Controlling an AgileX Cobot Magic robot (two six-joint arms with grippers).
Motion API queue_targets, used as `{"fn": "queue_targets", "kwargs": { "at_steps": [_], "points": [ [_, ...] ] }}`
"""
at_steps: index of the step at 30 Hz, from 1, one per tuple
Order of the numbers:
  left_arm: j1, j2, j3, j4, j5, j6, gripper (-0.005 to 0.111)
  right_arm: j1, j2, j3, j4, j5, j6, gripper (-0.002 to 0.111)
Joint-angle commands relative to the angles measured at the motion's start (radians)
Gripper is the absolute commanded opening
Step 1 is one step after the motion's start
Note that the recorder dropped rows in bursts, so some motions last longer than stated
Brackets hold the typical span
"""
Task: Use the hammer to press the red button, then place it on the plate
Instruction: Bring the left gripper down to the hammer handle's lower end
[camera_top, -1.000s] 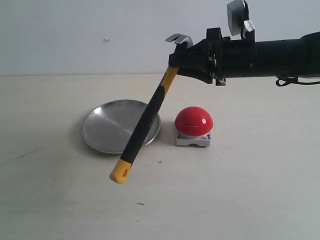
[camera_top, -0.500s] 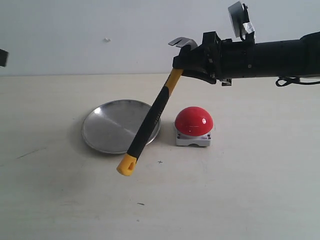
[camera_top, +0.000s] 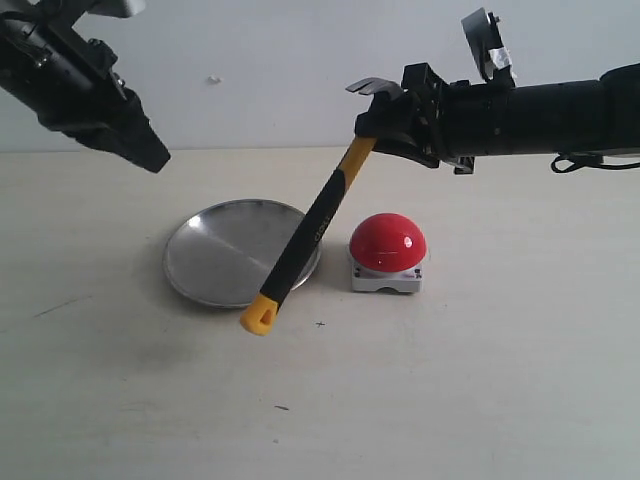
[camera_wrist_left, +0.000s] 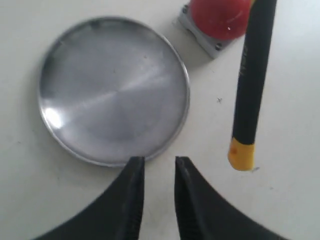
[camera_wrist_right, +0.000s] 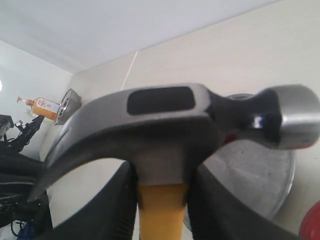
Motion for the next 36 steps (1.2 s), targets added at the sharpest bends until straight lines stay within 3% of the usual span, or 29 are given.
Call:
{"fn": "queue_targets", "kwargs": {
  "at_steps": [1, 7, 13, 21, 30, 36],
  "points": [
    [-0.006, -0.001, -0.008, -0.032, -0.068, 0.068, 0.026, 0.001, -0.024, -0.002, 0.056, 0.003, 0.004, 0.000],
    [-0.049, 0.042, -0.008, -0.045, 0.052, 0.066, 0.029, 0.001, -0.024, -0.002, 0.056, -0.035, 0.014, 0.000],
    [-0.143, 0.089, -0.008, -0.043, -0.006, 0.064, 0.059, 0.001, -0.024, -0.002, 0.056, -0.034, 0.021, 0.000],
    [-0.210, 0.146, -0.008, -0.074, -0.129, 0.064, 0.059, 0.001, -0.024, -0.002, 0.056, -0.034, 0.026, 0.000],
    [-0.215, 0.189, 0.005, -0.070, -0.137, 0.065, 0.059, 0.001, -0.024, -0.002, 0.056, -0.050, 0.026, 0.000],
    [-0.215, 0.189, 0.067, -0.070, -0.238, 0.094, 0.059, 0.001, -0.024, -0.010, 0.056, -0.049, 0.028, 0.000]
  ]
}}
